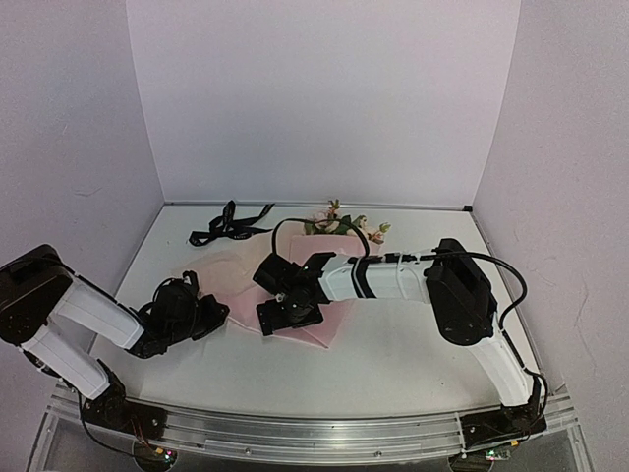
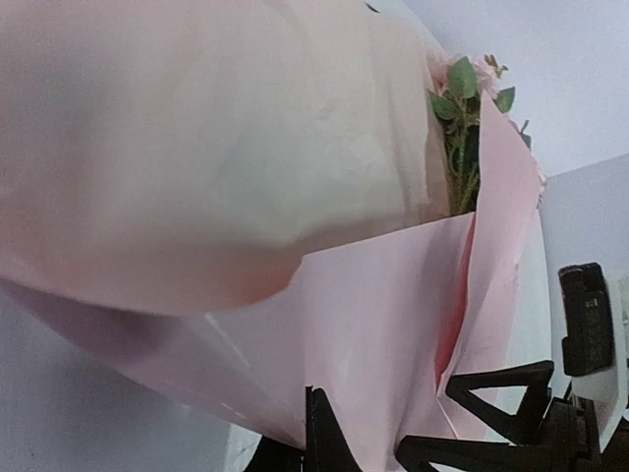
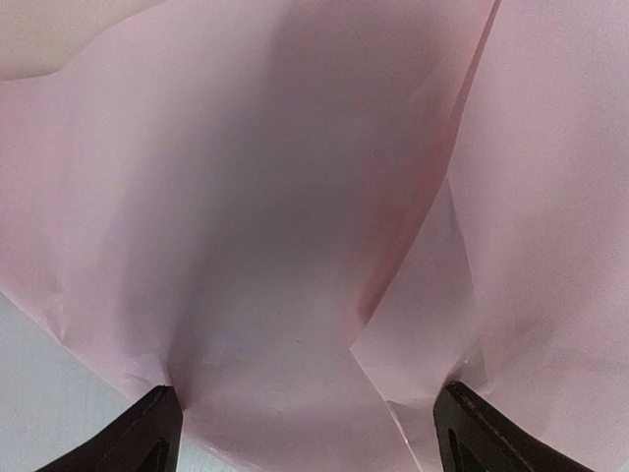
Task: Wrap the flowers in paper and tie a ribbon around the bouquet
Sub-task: Pick up the two-thirds-folded wrapping paper from the center of the board.
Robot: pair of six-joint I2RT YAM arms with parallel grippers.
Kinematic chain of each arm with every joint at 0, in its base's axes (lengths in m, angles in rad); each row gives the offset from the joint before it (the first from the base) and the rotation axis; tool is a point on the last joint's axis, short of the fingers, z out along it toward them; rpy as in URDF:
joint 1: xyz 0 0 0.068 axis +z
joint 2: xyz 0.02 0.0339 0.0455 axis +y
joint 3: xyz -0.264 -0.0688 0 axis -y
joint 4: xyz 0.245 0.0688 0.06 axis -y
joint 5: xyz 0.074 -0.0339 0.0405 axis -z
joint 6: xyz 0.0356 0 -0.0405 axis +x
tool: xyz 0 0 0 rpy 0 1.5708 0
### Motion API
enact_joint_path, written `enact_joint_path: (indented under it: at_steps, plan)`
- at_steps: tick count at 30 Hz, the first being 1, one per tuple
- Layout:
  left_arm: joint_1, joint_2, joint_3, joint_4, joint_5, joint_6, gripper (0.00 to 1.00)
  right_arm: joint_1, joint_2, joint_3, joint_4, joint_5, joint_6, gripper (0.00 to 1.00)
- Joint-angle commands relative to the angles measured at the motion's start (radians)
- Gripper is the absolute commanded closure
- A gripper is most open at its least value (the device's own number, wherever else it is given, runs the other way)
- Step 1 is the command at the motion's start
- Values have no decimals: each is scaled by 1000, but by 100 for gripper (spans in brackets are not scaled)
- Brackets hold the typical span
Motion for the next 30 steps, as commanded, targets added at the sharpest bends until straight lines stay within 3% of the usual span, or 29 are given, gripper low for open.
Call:
enact_joint_path:
  at_steps: [1, 7, 15, 25, 30]
  plan:
    - [-43, -87, 126, -47, 38, 258, 100, -13, 113, -78, -138, -93, 29, 9]
    - [-83, -90, 204, -116, 99, 382, 100, -15, 58, -106, -117, -78, 28, 9]
    - [-84, -126, 158, -93, 102, 324, 100, -17, 54, -78, -113, -76, 22, 5]
    - [-101, -110, 212, -59, 276, 368, 100, -27, 110, -49, -115, -106, 48, 3]
    - [-101, -104, 186, -93, 205, 332, 100, -34, 15, -115, -94, -77, 27, 3]
